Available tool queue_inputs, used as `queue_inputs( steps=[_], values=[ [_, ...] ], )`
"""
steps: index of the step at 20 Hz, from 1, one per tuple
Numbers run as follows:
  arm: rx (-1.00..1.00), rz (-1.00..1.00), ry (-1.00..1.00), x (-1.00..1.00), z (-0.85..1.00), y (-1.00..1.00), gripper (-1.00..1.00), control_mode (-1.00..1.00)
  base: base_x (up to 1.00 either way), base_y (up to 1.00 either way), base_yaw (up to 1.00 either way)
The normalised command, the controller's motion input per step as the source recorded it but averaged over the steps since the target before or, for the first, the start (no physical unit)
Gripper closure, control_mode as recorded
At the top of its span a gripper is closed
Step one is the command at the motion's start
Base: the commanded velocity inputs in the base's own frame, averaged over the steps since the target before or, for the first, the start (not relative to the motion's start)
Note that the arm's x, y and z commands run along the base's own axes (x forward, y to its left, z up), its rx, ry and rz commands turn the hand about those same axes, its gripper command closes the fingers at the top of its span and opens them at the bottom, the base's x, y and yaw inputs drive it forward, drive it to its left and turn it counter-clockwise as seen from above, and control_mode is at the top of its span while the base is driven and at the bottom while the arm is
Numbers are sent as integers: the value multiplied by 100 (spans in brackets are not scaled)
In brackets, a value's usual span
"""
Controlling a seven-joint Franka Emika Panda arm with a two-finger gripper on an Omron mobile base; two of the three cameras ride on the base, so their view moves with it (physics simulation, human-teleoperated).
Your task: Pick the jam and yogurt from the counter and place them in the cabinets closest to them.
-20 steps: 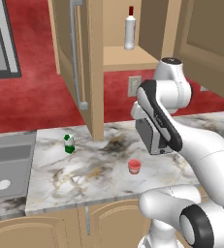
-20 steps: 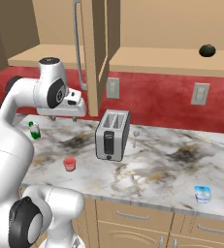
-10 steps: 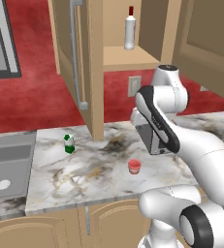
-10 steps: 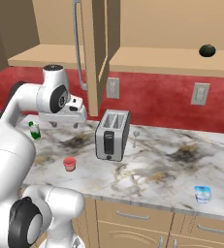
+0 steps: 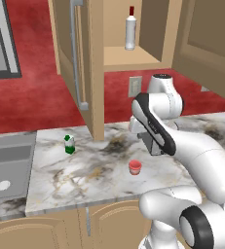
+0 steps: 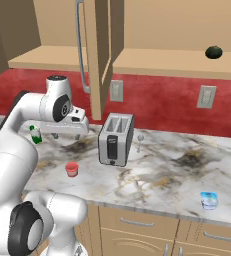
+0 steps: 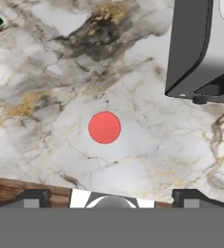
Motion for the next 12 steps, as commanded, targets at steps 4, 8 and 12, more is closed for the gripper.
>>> queue_inputs(
  steps=[4,8,12],
  values=[
    [-1,0,3,-7,-30,6,-100,-100,0,0,0],
    [-2,0,3,-3,-32,5,-100,-100,0,0,0],
    [-1,0,0,0,-33,5,-100,-100,0,0,0]
  ],
)
